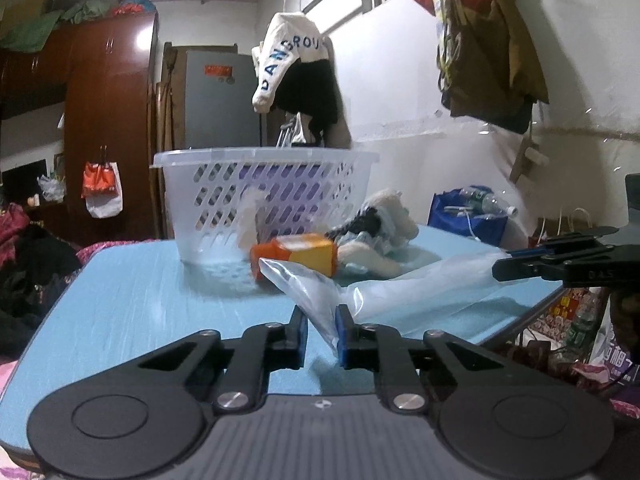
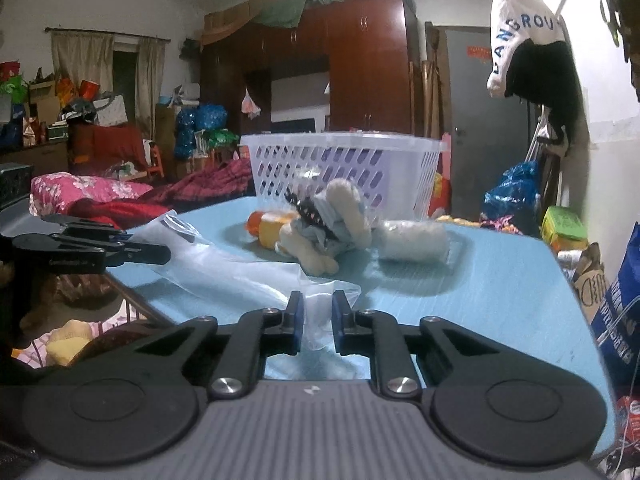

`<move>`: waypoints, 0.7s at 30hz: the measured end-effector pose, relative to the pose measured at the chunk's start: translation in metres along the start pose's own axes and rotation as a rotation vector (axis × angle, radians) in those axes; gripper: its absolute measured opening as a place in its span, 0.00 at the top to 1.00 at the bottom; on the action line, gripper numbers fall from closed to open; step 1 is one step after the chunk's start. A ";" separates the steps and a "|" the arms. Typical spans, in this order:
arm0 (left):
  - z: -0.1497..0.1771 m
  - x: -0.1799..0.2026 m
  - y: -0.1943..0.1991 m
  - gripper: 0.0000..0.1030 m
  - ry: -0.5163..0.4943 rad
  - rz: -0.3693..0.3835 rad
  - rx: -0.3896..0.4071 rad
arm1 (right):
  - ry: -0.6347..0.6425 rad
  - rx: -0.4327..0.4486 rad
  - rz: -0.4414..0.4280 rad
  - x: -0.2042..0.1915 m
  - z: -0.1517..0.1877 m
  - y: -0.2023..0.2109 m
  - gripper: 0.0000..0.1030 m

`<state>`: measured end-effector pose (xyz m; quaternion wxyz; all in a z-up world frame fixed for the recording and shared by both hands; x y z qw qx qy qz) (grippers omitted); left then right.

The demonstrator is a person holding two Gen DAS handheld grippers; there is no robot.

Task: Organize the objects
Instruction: 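Close both grippers on the clear plastic bag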

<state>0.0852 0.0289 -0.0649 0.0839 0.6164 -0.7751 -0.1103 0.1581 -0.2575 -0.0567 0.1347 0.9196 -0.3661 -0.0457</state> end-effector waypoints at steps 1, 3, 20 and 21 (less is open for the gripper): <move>-0.001 0.000 0.000 0.83 0.001 0.001 0.002 | 0.005 0.009 0.000 0.001 -0.002 0.001 0.84; -0.003 0.000 0.000 0.83 0.004 0.005 0.007 | 0.003 0.017 -0.002 0.003 -0.004 0.002 0.84; -0.016 0.003 0.010 0.83 -0.013 0.001 0.048 | 0.002 0.052 -0.002 0.004 -0.016 0.005 0.85; -0.019 0.003 0.011 0.83 -0.020 -0.001 0.055 | 0.003 0.056 -0.002 0.005 -0.019 0.005 0.85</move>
Point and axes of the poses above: each gripper's, at about its wrist camera, not at the fingertips, and y roughly against the way its jaws point, x to its right, z to its underside, the point moved 8 cm from there along -y, roughly the way its jaws point, and after that the axes turned 1 degree about y, right-handed, at the moved point
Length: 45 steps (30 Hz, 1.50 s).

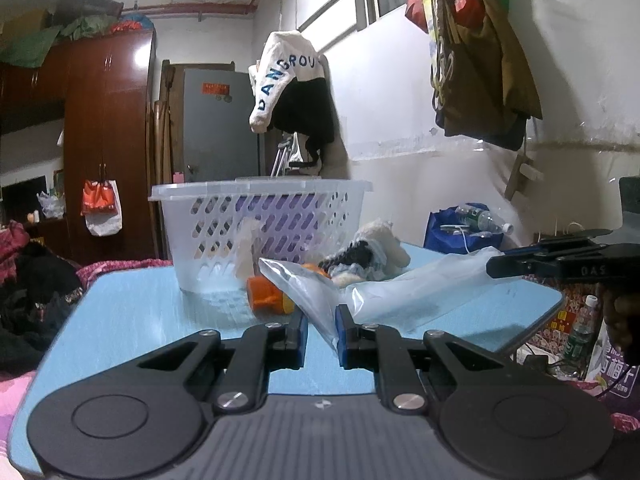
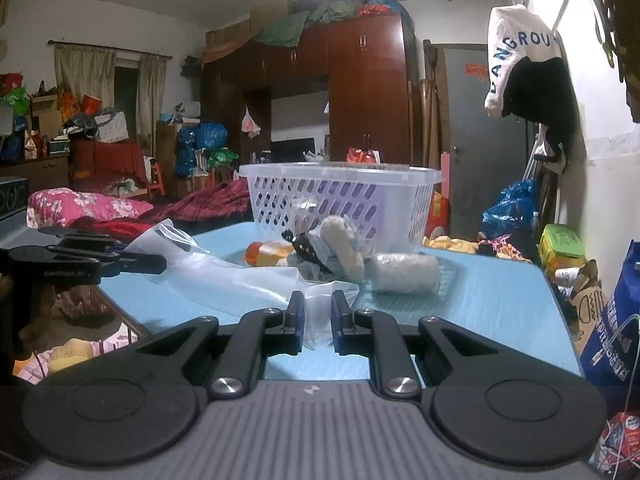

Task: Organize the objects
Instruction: 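Close both grippers on the clear plastic bag, then lift the plastic bag into the basket and open both grippers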

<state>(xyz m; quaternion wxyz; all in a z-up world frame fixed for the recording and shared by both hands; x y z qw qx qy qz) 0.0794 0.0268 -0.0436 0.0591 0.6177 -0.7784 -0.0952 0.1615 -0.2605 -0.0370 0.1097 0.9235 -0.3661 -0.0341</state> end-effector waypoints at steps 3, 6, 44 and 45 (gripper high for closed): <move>-0.022 -0.002 0.001 0.83 -0.026 -0.008 0.038 | 0.015 0.023 0.000 0.002 -0.018 0.000 0.85; -0.059 -0.009 -0.002 0.83 -0.063 -0.035 0.091 | 0.025 0.071 -0.005 0.009 -0.054 -0.006 0.85; -0.127 -0.116 -0.154 0.33 0.004 -0.185 -0.102 | -0.115 -0.161 0.057 0.082 -0.117 -0.145 0.35; -0.130 -0.115 -0.146 0.27 0.004 -0.198 -0.073 | -0.112 -0.137 0.068 0.081 -0.119 -0.139 0.25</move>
Point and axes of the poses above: each gripper's, at about its wrist camera, not at the fingertips, and y roughly against the way its jaws point, x to its right, z to its underside, the point moved 8 cm from there along -y, roughly the way its jaws point, and after that the axes turned 1 degree about y, right-handed, at the moved point
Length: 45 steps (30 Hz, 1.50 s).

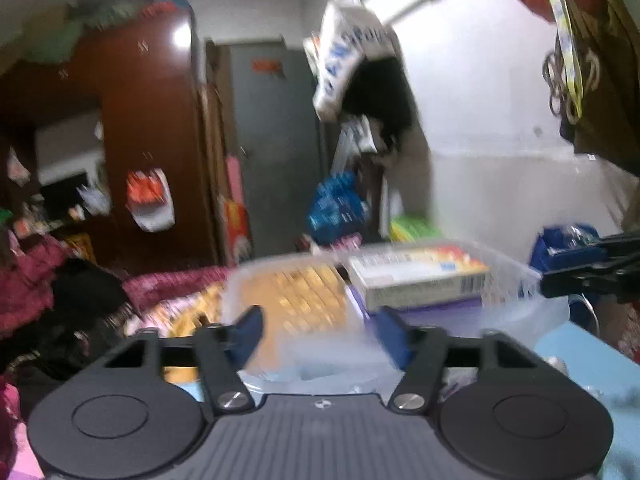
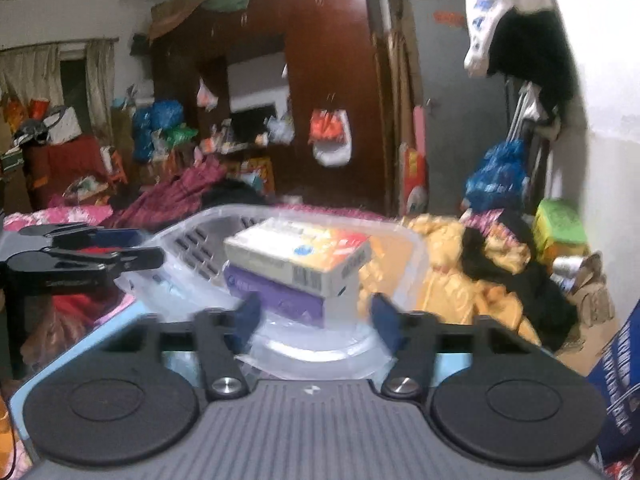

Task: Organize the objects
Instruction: 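Lift the plastic bag into the basket and open both grippers, then move both grippers toward the orange bottle and white roll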

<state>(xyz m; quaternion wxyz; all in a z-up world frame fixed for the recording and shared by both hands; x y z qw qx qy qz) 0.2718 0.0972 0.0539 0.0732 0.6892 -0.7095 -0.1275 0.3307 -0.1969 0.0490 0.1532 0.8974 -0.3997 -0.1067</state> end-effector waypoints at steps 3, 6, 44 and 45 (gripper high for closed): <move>-0.001 0.003 0.031 0.20 0.026 0.014 0.066 | -0.005 0.083 0.014 0.003 0.000 0.028 0.04; 0.020 0.014 0.061 0.15 0.042 0.053 0.078 | -0.018 0.138 0.036 0.010 0.014 0.056 0.00; 0.119 0.078 -0.001 0.14 0.196 0.136 -0.279 | -0.025 -0.235 0.075 0.028 0.112 -0.028 0.19; 0.118 0.079 -0.001 0.14 0.197 0.129 -0.282 | -0.020 -0.231 0.082 0.028 0.112 -0.029 0.19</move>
Point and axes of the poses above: each gripper's, at about its wrist camera, not at the fingertips, and y roughly against the way its jaws point, x to its right, z to its underside, the point moved 8 cm from there along -y, roughly the way its jaws point, and after that the axes turned 1 degree about y, right-handed, at the moved point
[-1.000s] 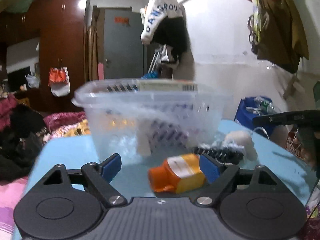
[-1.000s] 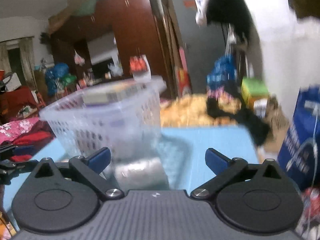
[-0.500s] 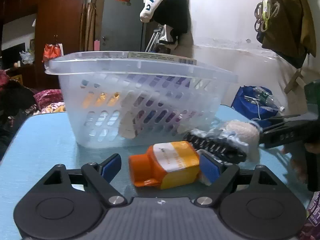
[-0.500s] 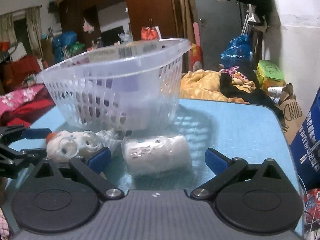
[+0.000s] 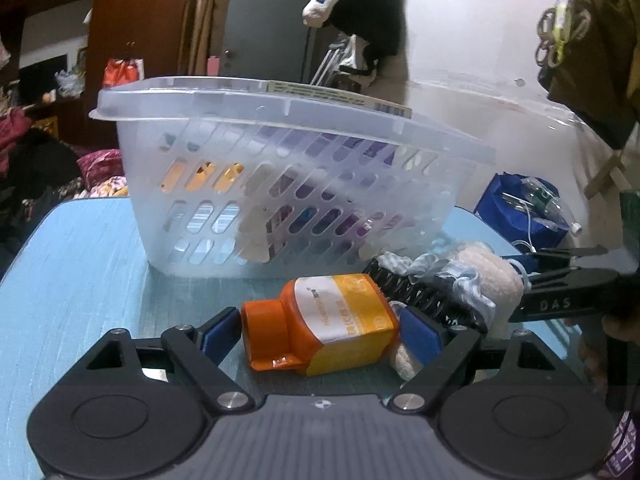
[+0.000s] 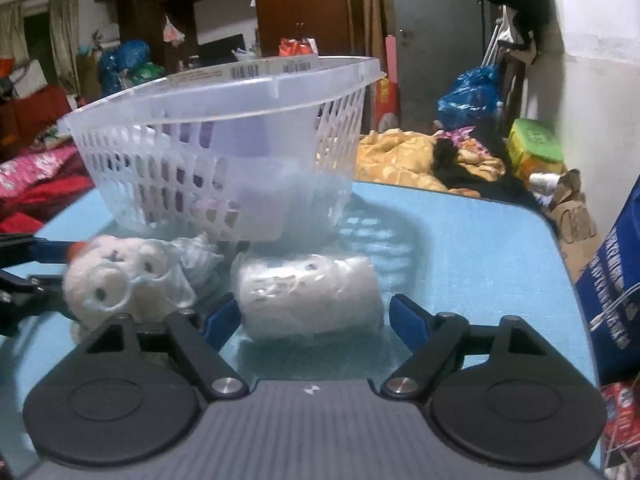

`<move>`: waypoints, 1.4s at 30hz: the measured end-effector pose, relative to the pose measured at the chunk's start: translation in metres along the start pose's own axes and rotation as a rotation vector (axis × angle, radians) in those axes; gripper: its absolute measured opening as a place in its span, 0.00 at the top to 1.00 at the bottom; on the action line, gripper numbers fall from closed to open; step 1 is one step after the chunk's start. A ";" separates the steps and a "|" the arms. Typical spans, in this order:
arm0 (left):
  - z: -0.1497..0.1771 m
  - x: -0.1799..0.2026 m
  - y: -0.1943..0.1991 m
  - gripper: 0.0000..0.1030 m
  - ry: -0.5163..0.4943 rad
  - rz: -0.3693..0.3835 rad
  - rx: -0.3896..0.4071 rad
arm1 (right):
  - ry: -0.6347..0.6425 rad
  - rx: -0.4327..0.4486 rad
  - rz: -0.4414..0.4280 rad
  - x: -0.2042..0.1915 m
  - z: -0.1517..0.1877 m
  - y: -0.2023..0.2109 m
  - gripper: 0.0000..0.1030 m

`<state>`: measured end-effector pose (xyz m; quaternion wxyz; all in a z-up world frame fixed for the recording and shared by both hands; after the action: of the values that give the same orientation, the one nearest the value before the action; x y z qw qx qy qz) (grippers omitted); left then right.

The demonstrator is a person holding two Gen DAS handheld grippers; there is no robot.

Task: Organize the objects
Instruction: 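Move both grippers toward the orange bottle and white roll, then grasp the orange bottle with the left gripper while the right grasps the white roll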

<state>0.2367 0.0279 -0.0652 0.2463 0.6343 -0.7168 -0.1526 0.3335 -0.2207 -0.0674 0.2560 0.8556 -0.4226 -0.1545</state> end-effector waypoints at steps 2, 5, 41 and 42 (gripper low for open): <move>0.000 0.000 -0.001 0.14 -0.008 -0.004 -0.003 | -0.006 0.001 -0.007 0.001 0.000 -0.001 0.19; 0.001 -0.005 -0.002 0.14 0.019 0.008 -0.015 | -0.018 -0.001 -0.017 0.004 0.001 -0.004 0.19; -0.156 -0.021 0.067 0.17 0.011 -0.003 0.233 | 0.025 0.260 -0.029 -0.056 -0.129 0.077 0.27; -0.161 -0.024 0.054 0.17 0.018 -0.010 0.200 | 0.015 0.230 -0.040 -0.058 -0.133 0.068 0.27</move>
<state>0.2811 0.0751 0.0939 0.1875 0.6605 -0.7231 -0.0757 0.3194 -0.1680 0.0829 0.1562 0.8887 -0.4184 -0.1039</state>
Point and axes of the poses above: each gripper's, at about its wrist camera, not at the fingertips, and y roughly against the way its jaws point, x to its right, z to its underside, the point moved 8 cm from there along -y, roughly the way its jaws point, and after that the axes turned 1 degree about y, right-handed, at the moved point
